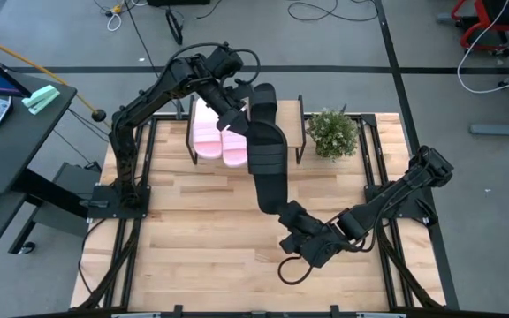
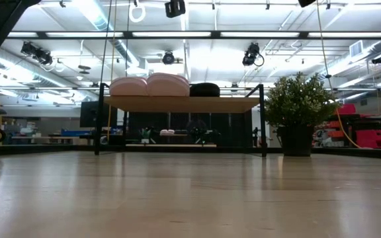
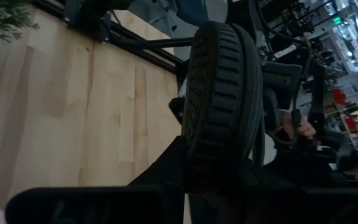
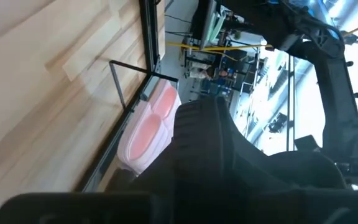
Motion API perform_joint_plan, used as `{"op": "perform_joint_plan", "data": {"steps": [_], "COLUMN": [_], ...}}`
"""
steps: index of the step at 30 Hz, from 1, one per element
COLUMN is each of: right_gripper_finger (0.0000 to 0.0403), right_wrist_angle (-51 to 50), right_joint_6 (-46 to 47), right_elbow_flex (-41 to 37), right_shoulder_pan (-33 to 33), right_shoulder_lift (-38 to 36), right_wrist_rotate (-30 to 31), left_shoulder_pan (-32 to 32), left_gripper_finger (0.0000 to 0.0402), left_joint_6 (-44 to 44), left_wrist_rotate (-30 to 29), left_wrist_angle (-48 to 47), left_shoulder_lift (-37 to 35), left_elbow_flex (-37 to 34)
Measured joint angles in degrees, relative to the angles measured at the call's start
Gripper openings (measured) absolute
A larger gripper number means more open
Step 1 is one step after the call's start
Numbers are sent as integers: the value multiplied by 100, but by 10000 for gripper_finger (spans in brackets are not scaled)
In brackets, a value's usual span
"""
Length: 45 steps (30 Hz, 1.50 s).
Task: Pick and place slides into the shelf
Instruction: Put the black slide on the shelf
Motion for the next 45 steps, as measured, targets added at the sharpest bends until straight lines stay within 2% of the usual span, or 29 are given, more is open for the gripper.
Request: {"op": "perform_joint_plan", "data": {"steps": [4,8,17,24,33,41,45], "right_gripper_finger": [75,75,73,70,70,69,69], "right_wrist_angle": [121,141,166,173,119,66,5], "right_joint_6": [177,320,269,348,519,1020,1279], "right_elbow_flex": [-2,-2,-2,-4,-4,-2,-2], "right_shoulder_pan": [4,23,12,-297,-1135,-2063,-2614], "right_shoulder_lift": [0,0,-1,-45,-694,-1804,-2275], "right_wrist_rotate": [122,293,742,679,-294,-2125,-3103], "left_shoulder_pan": [-2,30,275,550,439,112,-156], "left_gripper_finger": [71,91,124,131,113,101,98], "left_joint_6": [223,554,617,617,617,1560,1753], "left_wrist_rotate": [-352,-403,-510,-576,-584,-626,-720], "left_wrist_angle": [134,316,833,875,711,-591,-862], "left_shoulder_lift": [0,-52,-507,-1031,-1707,-2053,-2076], "left_elbow_flex": [0,0,2,10,11,11,7]}}
